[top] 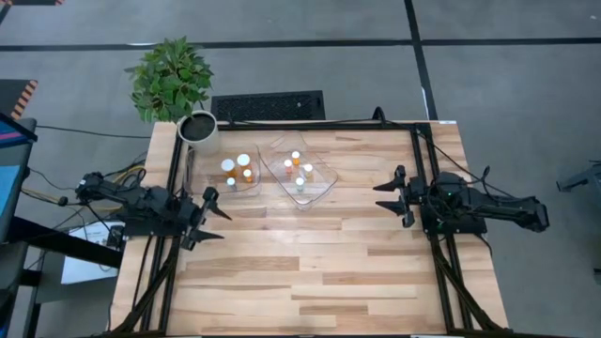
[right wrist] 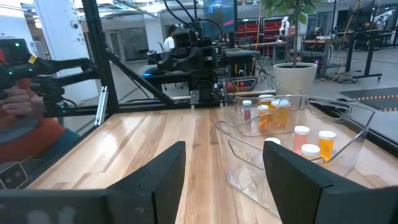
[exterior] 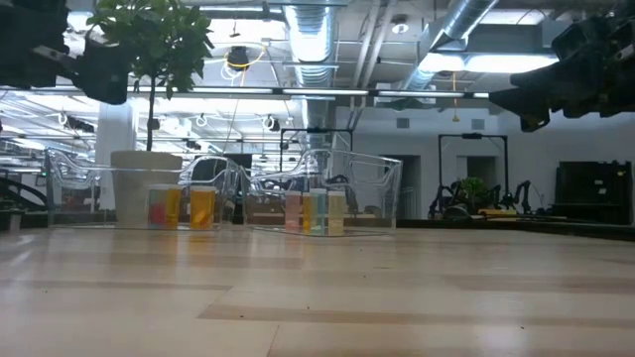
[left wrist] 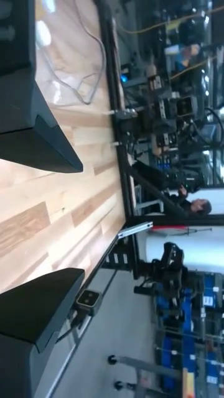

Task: Pick and place medicine bottles into bin by pill shape (circle, oval)
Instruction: Return to Home Position

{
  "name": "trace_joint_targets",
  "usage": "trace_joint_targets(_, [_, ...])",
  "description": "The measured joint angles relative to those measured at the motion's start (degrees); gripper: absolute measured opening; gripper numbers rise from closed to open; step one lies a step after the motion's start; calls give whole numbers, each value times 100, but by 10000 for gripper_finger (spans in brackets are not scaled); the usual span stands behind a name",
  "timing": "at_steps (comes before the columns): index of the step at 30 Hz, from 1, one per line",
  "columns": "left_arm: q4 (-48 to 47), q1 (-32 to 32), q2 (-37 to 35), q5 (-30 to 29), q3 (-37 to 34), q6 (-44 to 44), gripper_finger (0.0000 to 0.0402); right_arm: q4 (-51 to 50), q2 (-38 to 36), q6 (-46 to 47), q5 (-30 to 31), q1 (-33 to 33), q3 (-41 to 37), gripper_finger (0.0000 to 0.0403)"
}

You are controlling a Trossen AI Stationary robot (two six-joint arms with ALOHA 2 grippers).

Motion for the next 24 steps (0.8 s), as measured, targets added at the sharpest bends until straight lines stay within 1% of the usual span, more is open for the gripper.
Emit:
trace_joint_targets(7, [-2, 0, 0, -129, 0, -317, 259, 2, 0, 1, -9, 0, 0, 225])
trace_joint_targets(11, [-48, 0, 2, -140, 0, -1161, 259, 2, 0, 1, -11, 0, -4, 225])
trace_joint_targets(15, [-55, 0, 2, -141, 2, -1620, 259, 4, 0, 1, -11, 0, -4, 225])
trace_joint_targets(24, [-68, 0, 2, -140, 4, -1501, 259, 7, 0, 1, -11, 0, -4, 225])
